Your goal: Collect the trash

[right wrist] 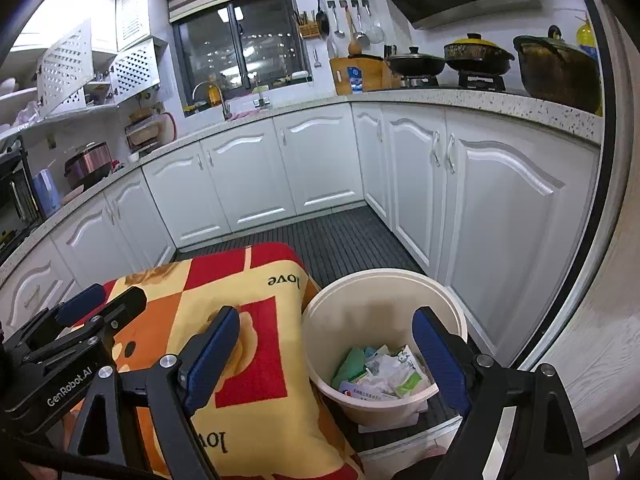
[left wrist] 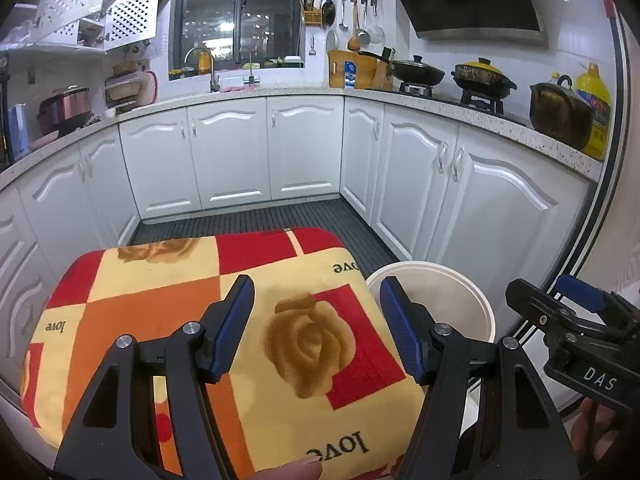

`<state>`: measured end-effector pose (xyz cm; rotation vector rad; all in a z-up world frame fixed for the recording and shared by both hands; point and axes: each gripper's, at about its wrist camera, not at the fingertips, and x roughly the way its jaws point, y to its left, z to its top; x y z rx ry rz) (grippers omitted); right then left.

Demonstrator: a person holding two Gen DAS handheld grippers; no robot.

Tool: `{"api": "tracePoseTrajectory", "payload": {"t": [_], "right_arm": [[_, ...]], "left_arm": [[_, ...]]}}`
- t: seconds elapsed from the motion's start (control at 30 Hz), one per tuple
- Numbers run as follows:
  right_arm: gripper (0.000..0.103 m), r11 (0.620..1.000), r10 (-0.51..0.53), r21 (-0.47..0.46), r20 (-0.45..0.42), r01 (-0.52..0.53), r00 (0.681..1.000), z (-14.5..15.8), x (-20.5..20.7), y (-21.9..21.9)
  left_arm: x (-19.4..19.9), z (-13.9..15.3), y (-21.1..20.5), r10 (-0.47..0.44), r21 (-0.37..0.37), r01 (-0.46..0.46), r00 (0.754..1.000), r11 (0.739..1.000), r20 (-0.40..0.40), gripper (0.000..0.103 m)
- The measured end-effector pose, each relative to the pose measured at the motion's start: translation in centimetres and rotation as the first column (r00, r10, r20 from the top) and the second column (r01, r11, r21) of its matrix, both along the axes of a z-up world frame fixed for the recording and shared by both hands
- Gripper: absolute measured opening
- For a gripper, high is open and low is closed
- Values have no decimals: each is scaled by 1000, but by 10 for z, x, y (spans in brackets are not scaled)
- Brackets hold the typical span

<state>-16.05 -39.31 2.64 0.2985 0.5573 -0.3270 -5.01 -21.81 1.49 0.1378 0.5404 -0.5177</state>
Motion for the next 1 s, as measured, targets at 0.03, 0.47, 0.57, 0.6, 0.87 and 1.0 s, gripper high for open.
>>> {"api": "tracePoseTrajectory", "payload": {"t": [0.03,0.47,0.57,0.6,0.87,1.0], "right_arm": [[89,1000,0,-3,2,0,1000,1,-1,1],[90,999,6,-35,2,-6,1000,4,0,8],[90,999,6,-40,5,-5,1000,5,0,9],[90,999,5,-42,6,-5,1000,5,0,9],[90,999,7,-46,4,-7,1000,5,1,9],[91,999,8,-50,3,-8,1000,6,1,9]], "left_arm": [[-1,0,1,3,-3,-3,1000,1000,0,64],[-1,0,5,20,-13,-20,1000,1000,12,64],[-1,-1,6,22,-18,-22,1000,1000,10,64],[-1,-1,6,21,-17,-21,1000,1000,9,64],[-2,0,8,23,-17,-22,1000,1000,12,64],[-2,1,7,22,-15,-21,1000,1000,17,64]]}}
